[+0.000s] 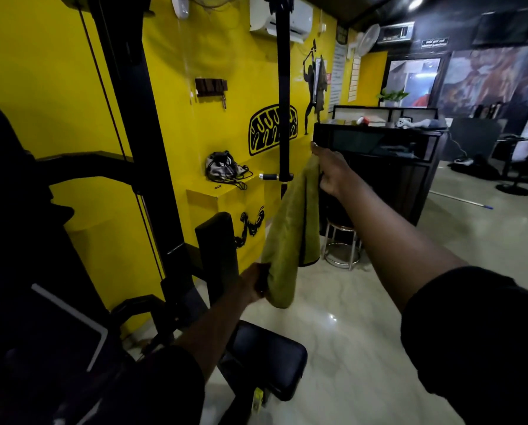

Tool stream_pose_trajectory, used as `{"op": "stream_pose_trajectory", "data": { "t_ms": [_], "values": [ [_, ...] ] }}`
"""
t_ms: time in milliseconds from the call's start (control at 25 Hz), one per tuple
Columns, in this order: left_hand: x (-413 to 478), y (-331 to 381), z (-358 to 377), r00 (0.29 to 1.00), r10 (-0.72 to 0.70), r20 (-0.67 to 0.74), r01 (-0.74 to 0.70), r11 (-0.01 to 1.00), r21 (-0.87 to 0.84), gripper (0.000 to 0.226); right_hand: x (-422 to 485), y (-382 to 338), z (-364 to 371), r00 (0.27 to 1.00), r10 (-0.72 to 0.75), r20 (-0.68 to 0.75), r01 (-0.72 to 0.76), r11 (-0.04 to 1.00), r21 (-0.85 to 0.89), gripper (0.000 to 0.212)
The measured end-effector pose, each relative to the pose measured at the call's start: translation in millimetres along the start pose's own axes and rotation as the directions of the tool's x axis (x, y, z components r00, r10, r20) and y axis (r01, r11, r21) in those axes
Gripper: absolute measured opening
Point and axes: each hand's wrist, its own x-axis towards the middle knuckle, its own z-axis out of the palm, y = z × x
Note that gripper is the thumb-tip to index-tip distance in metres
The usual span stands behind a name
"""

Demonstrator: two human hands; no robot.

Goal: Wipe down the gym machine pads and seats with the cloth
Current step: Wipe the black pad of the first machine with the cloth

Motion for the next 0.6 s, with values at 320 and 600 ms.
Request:
{"op": "stream_pose_trajectory", "data": {
  "t_ms": [320,600],
  "values": [
    [26.3,65.1,-59.9,0.958,0.261,-0.115,-0.276,0.95,-0.146,0.036,24.4,28.9,-57.7,0.991,0.131,-0.002,-0.126,0.955,-0.27,0.055],
    [3.1,114.6,-95.6,0.938,0.329,0.114,-0.347,0.903,0.253,0.035,48.4,60.6,-96.1,0.976,0.148,-0.162,-0.176,0.969,-0.173,0.022]
  ]
}}
